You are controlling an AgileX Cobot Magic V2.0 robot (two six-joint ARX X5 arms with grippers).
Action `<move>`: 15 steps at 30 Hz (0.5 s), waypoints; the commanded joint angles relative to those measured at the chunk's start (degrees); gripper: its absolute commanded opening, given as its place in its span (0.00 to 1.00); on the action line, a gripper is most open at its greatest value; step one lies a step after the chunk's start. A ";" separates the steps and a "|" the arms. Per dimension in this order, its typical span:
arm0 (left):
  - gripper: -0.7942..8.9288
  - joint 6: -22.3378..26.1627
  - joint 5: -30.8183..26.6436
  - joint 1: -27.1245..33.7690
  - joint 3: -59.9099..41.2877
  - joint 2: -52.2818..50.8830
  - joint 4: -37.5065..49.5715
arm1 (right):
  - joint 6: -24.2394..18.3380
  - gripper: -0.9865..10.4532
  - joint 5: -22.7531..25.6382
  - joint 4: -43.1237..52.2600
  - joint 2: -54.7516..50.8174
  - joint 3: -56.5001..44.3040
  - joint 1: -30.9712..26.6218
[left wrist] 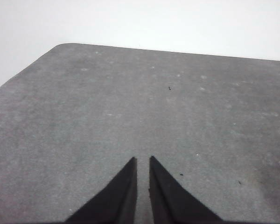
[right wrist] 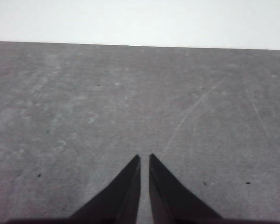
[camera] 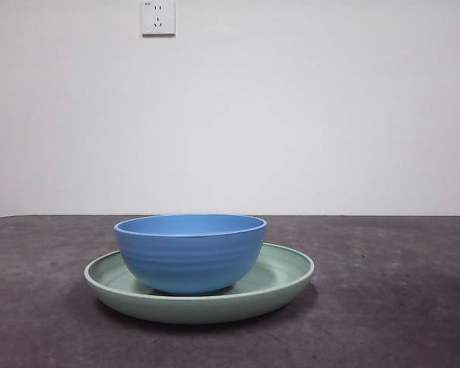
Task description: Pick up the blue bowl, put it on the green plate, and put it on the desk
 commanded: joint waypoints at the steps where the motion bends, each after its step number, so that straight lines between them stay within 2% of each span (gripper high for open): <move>1: 0.13 -0.13 0.02 0.09 -1.18 -0.02 -0.35 | -0.13 0.11 0.35 -0.44 -0.04 -0.31 -0.15; 15: 0.13 -0.13 0.02 0.09 -1.18 -0.02 -0.33 | -0.13 0.11 0.35 0.74 -0.04 -0.31 -0.13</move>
